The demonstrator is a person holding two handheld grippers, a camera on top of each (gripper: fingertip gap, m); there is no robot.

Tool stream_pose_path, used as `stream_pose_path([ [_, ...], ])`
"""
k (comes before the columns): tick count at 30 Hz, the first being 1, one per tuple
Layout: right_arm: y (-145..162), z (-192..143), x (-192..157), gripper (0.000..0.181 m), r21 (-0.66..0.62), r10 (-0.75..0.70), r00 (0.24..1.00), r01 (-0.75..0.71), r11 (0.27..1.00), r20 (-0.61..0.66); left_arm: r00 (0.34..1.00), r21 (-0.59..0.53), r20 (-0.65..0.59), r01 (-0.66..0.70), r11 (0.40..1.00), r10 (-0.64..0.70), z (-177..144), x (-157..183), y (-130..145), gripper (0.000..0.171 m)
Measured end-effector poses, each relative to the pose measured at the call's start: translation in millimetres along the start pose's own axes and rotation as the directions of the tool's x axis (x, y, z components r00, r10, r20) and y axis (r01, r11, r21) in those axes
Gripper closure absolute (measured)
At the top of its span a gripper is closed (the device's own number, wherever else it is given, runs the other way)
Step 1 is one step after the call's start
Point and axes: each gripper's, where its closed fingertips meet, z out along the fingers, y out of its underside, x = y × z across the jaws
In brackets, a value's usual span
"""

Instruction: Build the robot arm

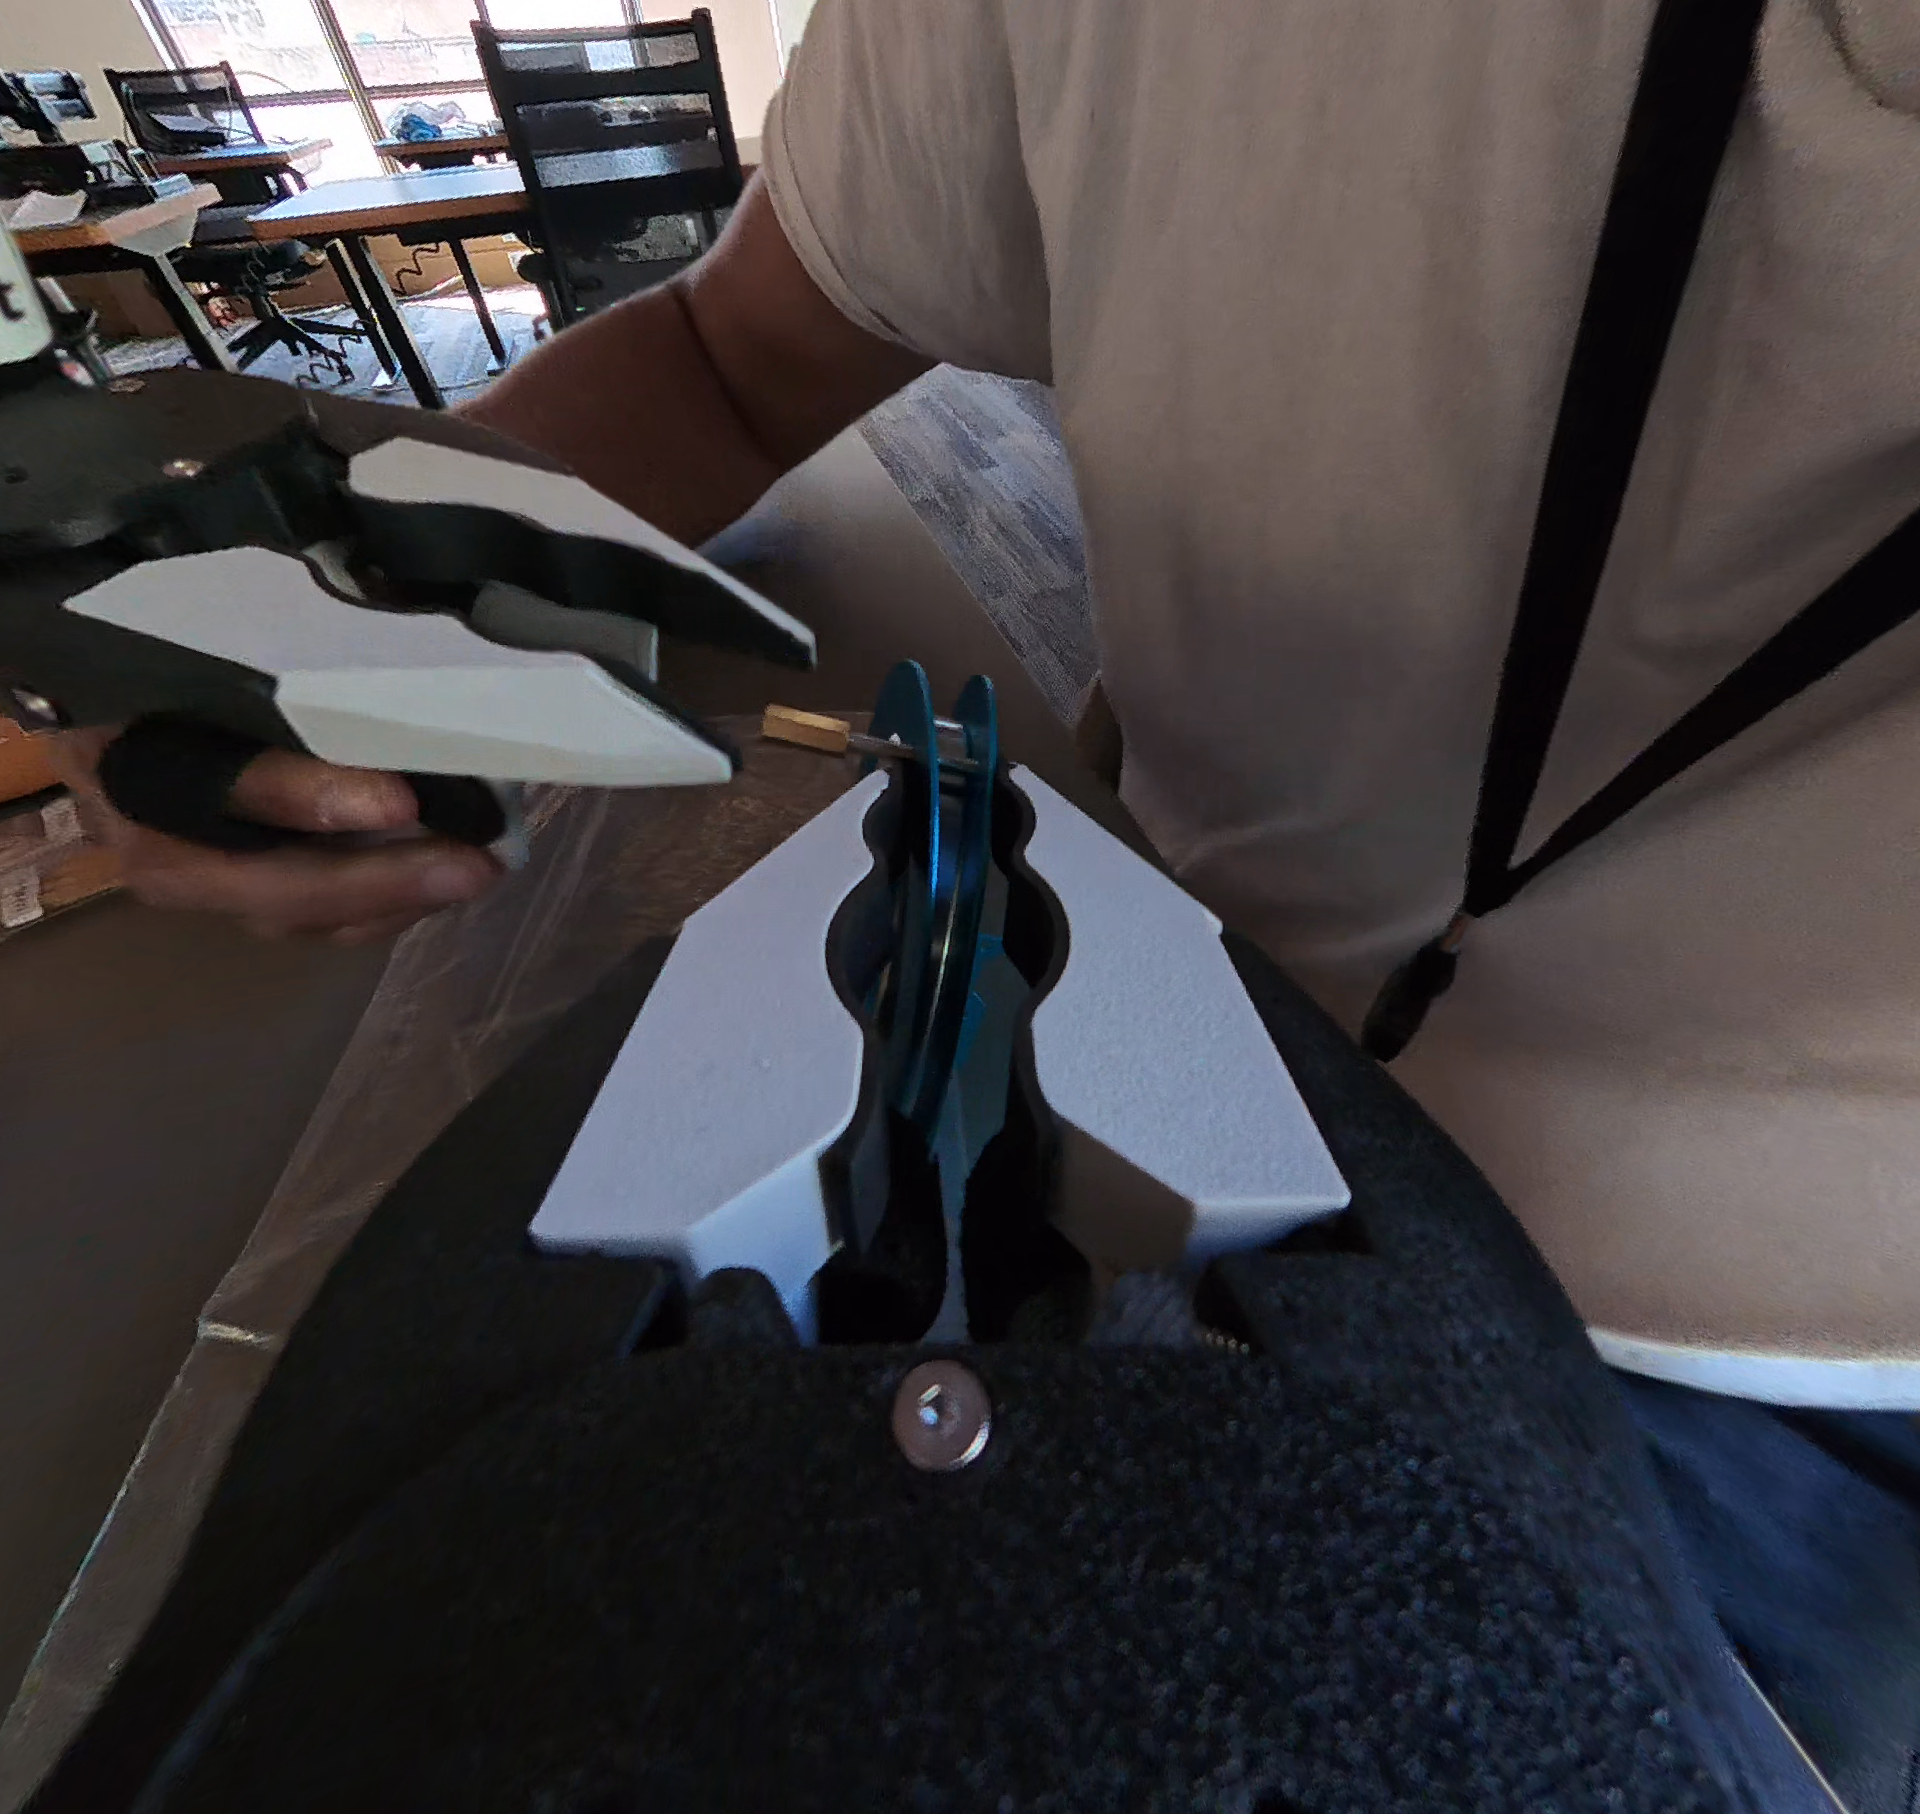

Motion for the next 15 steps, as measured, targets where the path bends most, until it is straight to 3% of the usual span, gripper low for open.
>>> stream_pose_path([
  [8,10.5,10.6,-3.0,0.166,-0.146,-0.036,0.987,0.059,0.988,0.155,1.000,-0.010,-0.003,-0.009,1.000,0.009,0.6,1.8,0.5,0.156],
  [15,7.5,15.1,-1.5,0.176,-0.180,-0.106,0.978,0.139,0.974,0.180,1.000,-0.016,-0.007,-0.016,1.000,0.016,0.4,3.4,1.1,0.155],
])
